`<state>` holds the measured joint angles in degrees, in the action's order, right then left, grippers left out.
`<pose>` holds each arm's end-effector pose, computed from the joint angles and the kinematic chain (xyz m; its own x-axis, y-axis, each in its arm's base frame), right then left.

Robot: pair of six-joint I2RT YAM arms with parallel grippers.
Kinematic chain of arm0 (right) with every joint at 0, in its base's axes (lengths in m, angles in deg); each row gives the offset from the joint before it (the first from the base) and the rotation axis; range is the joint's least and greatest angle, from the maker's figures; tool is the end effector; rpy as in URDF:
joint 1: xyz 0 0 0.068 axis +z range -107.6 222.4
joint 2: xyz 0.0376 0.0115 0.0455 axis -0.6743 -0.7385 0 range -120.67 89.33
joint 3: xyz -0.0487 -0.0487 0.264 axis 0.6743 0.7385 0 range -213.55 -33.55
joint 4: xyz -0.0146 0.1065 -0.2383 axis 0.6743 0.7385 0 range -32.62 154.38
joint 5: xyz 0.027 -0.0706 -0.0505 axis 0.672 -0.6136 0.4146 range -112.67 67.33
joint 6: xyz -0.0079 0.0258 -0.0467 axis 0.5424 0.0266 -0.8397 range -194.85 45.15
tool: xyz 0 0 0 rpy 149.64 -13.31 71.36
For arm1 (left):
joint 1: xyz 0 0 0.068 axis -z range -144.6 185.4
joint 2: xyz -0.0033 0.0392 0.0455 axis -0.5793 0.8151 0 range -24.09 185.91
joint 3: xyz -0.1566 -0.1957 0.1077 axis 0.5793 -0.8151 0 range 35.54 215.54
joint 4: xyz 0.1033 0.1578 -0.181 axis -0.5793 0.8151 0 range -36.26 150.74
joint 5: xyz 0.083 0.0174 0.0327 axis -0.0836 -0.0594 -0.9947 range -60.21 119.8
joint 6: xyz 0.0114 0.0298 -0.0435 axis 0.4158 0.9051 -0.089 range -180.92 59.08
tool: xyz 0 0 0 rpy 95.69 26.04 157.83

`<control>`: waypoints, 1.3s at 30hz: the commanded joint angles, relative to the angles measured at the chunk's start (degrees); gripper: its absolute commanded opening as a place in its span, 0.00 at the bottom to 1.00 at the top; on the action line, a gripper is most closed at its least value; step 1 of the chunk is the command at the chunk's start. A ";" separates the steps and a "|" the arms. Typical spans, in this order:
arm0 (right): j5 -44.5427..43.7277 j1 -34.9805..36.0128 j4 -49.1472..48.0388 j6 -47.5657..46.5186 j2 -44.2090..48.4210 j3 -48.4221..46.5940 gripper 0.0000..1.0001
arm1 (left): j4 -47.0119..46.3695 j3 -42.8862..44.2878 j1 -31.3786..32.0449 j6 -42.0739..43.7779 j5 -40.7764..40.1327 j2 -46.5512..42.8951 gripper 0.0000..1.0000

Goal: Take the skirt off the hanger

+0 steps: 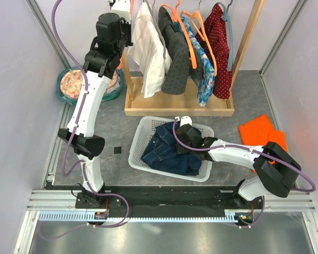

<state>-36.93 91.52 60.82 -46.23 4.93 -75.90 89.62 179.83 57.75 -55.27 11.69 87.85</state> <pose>0.1980 0.2153 0.1794 -0.7066 -0.1070 -0.6994 -0.3204 0.9297 0.1815 0.3751 -0.1423 0.5335 -0.0493 0.1214 -0.9914 0.0799 0.9899 0.1172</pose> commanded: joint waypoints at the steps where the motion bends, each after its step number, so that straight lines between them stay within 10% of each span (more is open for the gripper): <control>1: 2.04 0.01 5.26 -0.50 2.04 1.83 0.00 | -6.78 0.74 -1.43 1.38 -2.63 -0.58 0.02; 21: 3.45 0.01 6.84 1.08 10.75 4.55 0.00 | -6.87 -7.34 -2.31 -0.82 -2.11 -3.39 0.02; 24: 4.59 0.01 7.02 1.26 9.70 4.12 0.24 | -6.87 -9.55 -2.31 -0.82 -1.41 -6.81 0.18; 25: 4.77 0.09 6.93 1.35 9.35 4.03 0.29 | -6.96 -10.25 -2.31 -0.82 -1.14 -7.78 0.43; 26: 4.94 0.01 6.93 1.61 9.17 3.94 0.57 | -7.31 -11.82 -2.31 -0.73 -0.88 -9.79 0.54; 28: 5.38 0.01 6.84 1.87 8.90 3.85 0.73 | -7.84 -13.50 -2.31 -0.73 0.00 -11.91 0.72; 39: 15.57 -1.93 0.96 5.92 10.39 4.91 0.79 | -8.11 -19.31 -0.03 -3.54 2.73 -23.61 0.98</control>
<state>-27.66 90.28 64.36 -42.97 14.38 -72.10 83.26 159.50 56.11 -56.25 13.22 67.02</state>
